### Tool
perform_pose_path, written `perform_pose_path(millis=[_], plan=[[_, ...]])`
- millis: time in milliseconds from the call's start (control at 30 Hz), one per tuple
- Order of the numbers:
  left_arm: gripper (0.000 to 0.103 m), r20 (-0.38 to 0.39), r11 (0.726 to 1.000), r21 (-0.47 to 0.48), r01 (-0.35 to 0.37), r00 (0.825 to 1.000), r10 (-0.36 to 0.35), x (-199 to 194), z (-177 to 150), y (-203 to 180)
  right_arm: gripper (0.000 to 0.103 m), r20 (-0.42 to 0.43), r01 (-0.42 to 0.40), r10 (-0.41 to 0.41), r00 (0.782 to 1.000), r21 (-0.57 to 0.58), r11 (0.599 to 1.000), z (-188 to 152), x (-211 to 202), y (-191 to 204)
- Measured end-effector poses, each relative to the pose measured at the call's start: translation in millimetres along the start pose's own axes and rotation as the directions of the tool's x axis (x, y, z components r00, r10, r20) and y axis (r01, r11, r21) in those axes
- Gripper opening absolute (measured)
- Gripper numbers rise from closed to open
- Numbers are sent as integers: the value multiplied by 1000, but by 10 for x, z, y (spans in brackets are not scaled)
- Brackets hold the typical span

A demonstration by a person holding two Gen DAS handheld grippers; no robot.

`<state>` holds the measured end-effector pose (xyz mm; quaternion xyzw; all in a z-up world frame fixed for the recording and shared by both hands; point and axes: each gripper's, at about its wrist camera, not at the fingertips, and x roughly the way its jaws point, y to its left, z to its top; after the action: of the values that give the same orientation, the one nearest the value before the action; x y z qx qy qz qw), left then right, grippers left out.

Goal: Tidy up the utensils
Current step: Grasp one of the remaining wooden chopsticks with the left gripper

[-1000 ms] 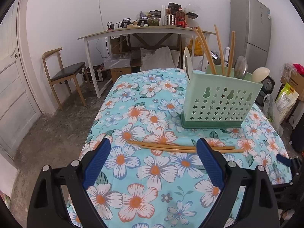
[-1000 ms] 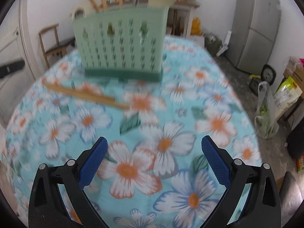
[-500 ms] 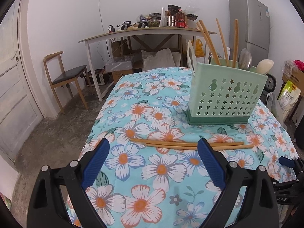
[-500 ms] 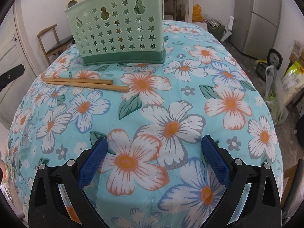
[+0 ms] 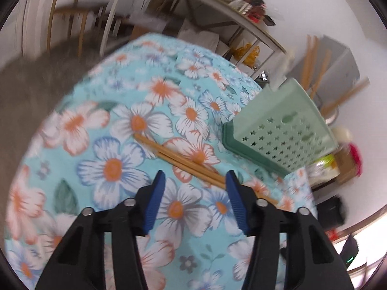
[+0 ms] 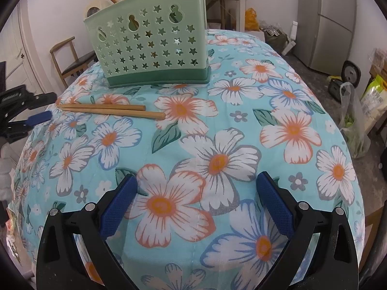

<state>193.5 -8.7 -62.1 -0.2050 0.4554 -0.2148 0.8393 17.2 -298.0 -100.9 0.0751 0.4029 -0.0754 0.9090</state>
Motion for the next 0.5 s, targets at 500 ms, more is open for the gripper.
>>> perform_pose_path(millis=[500], plan=[[35,-79,911,-404,86,989,-129,484,200,296,95,9,-25,25,1000,20,999,27,-35,-34]])
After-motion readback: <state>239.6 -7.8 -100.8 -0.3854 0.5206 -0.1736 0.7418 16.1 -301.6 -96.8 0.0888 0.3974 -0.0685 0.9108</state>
